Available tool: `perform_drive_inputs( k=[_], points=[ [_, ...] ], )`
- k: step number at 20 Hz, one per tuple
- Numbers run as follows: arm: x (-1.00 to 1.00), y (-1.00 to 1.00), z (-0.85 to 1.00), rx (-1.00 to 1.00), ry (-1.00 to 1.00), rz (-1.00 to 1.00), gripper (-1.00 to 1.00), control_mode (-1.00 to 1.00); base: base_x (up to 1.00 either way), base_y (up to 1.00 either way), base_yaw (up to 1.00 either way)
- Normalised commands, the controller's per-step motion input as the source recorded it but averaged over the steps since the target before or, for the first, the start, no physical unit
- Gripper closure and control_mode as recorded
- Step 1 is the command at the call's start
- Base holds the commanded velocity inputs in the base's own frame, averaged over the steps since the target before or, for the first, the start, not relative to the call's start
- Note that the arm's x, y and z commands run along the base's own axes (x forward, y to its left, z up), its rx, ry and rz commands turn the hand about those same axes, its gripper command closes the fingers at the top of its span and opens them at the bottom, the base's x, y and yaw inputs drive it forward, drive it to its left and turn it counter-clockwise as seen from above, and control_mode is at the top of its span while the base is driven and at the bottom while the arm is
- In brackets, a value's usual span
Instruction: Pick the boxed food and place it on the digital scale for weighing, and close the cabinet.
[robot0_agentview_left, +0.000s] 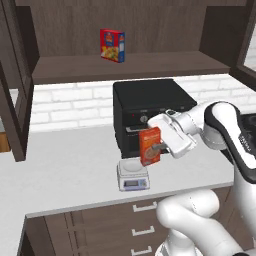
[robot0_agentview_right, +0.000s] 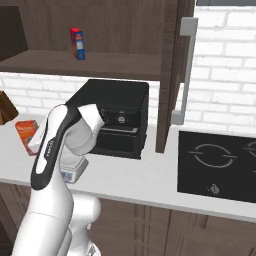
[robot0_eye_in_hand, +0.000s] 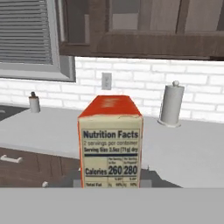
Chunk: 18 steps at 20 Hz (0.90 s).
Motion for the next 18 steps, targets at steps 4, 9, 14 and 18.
perform_drive_inputs(
  k=[4, 9, 14, 18],
  points=[
    [0.19, 0.0, -0.4, 0.05, -0.04, 0.01, 1.0, -1.0, 0.0, 0.0, 0.0],
    [0.2, -0.1, -0.41, 0.07, -0.02, 0.0, 1.0, -1.0, 0.0, 0.0, 0.0],
    [0.27, -0.22, -0.18, 0.01, -0.01, 0.01, 1.0, -1.0, 0.0, 0.0, 0.0],
    [0.35, -0.08, -0.06, 0.0, 0.0, 0.0, 1.0, -1.0, 0.0, 0.0, 0.0]
  ],
)
